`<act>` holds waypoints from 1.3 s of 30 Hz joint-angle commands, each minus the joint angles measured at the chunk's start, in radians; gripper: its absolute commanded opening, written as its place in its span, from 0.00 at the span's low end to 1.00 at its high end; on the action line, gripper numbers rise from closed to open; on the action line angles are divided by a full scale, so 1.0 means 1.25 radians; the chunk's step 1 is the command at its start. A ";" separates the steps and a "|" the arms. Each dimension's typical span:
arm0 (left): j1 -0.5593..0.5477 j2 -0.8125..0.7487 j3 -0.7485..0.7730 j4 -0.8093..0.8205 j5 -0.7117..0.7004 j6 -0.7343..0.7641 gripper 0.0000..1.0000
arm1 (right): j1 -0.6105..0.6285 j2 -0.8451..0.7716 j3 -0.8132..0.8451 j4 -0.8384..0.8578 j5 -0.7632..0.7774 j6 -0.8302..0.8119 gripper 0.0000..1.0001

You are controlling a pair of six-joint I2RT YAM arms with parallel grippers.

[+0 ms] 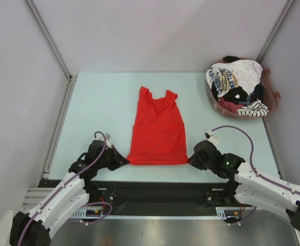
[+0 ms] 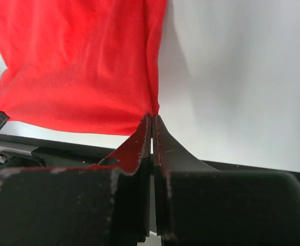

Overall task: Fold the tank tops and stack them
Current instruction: Fold the tank top

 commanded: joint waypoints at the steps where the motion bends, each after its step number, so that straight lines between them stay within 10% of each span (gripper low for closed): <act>1: -0.004 -0.017 0.088 -0.068 -0.032 0.012 0.00 | 0.003 -0.021 0.100 -0.102 0.098 -0.026 0.00; 25: 0.066 0.298 0.500 -0.019 0.011 0.105 0.00 | -0.331 0.220 0.450 -0.038 -0.139 -0.357 0.00; 39: 0.066 0.169 0.167 0.074 0.071 0.050 0.01 | -0.331 0.122 0.133 0.018 -0.250 -0.263 0.00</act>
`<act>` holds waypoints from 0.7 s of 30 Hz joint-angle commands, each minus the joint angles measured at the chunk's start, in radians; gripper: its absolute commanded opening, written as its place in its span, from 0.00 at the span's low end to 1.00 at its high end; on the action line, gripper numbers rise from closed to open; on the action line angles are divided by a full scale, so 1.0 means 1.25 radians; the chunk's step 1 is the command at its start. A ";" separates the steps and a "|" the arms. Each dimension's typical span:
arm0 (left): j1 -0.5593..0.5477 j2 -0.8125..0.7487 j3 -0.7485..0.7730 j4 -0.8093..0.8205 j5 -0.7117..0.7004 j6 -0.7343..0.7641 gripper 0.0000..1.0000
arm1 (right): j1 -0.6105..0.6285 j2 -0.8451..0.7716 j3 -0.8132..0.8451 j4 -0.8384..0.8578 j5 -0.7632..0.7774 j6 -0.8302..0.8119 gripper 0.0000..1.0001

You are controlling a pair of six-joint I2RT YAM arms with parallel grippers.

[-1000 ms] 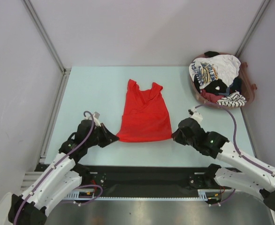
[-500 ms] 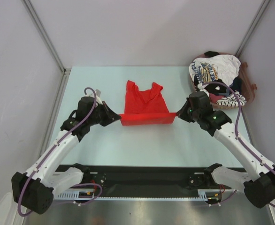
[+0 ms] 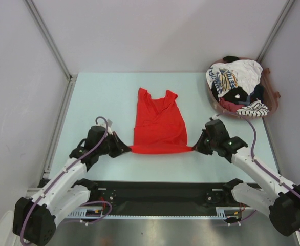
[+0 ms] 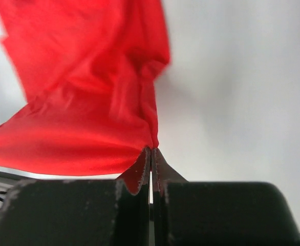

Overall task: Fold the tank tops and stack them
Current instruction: Fold the tank top

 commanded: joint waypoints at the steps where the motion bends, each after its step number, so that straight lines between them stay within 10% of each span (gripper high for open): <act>1: 0.006 0.006 -0.063 0.075 0.026 -0.023 0.00 | -0.005 0.002 -0.053 0.046 -0.025 0.022 0.00; 14: 0.073 0.351 0.469 -0.029 0.066 0.090 0.00 | -0.075 0.352 0.543 -0.013 -0.018 -0.090 0.00; 21: 0.053 0.192 0.202 0.057 0.088 0.053 0.00 | -0.065 0.183 0.211 0.050 -0.071 -0.053 0.00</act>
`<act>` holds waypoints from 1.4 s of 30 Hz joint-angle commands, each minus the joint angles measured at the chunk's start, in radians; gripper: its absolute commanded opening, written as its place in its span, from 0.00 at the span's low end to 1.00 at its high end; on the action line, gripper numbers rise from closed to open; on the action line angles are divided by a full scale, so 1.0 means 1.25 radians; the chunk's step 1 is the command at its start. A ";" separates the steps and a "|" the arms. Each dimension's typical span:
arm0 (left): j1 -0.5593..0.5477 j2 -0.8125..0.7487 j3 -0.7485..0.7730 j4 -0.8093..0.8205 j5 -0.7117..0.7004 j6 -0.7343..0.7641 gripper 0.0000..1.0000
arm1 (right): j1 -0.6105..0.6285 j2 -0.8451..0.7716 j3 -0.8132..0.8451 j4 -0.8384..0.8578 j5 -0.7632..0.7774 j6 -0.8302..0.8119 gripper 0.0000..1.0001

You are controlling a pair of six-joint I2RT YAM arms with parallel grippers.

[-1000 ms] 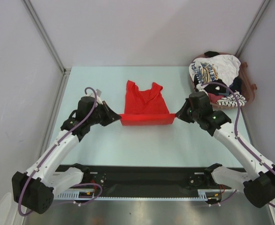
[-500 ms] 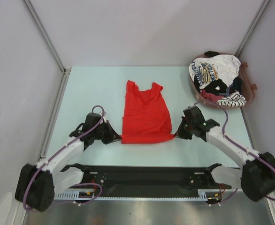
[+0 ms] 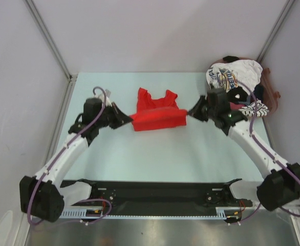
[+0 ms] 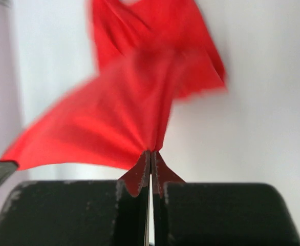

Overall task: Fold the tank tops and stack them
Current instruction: Fold the tank top

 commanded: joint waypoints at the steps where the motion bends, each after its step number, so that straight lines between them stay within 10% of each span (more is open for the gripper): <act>1: -0.025 -0.096 -0.234 0.005 0.013 -0.015 0.00 | 0.015 -0.102 -0.231 -0.014 -0.026 0.019 0.00; 7: -0.052 -0.302 -0.483 0.027 0.029 -0.096 0.00 | 0.053 -0.280 -0.452 -0.039 -0.017 0.077 0.00; 26: -0.278 -0.379 -0.529 0.006 -0.058 -0.228 0.00 | 0.247 -0.394 -0.468 -0.193 0.115 0.191 0.00; 42: -0.302 -0.408 -0.506 -0.076 -0.155 -0.210 0.00 | 0.261 -0.445 -0.466 -0.252 0.193 0.188 0.00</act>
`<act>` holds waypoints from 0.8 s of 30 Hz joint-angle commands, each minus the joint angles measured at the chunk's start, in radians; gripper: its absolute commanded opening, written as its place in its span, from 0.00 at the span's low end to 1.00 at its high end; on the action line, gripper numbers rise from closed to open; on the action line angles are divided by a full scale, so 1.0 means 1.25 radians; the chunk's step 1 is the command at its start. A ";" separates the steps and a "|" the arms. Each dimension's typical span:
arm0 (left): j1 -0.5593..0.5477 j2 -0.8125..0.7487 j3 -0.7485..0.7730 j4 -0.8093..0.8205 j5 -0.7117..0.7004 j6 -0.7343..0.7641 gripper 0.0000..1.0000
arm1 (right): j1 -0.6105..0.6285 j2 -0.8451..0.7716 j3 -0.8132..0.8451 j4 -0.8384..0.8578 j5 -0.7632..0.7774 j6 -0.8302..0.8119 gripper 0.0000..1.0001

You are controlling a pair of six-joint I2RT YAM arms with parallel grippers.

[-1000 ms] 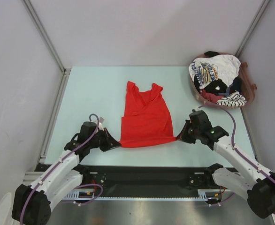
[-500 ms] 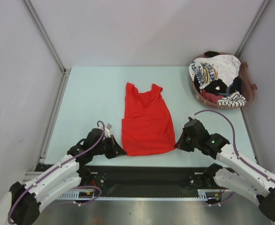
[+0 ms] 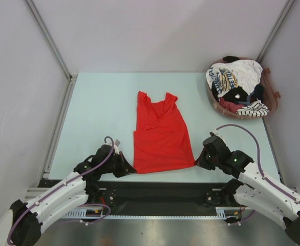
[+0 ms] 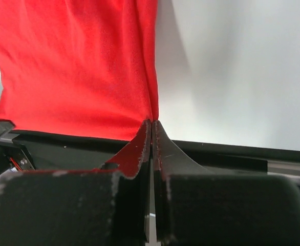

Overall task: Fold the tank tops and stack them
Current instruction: Fold the tank top

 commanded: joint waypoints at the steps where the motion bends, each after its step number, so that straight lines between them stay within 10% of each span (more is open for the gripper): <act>1: -0.006 0.000 0.094 -0.079 -0.065 0.036 0.00 | 0.003 0.012 0.062 -0.034 0.057 -0.028 0.00; 24: 0.250 0.439 0.627 -0.058 0.076 0.236 0.01 | -0.278 0.485 0.598 0.110 -0.135 -0.317 0.00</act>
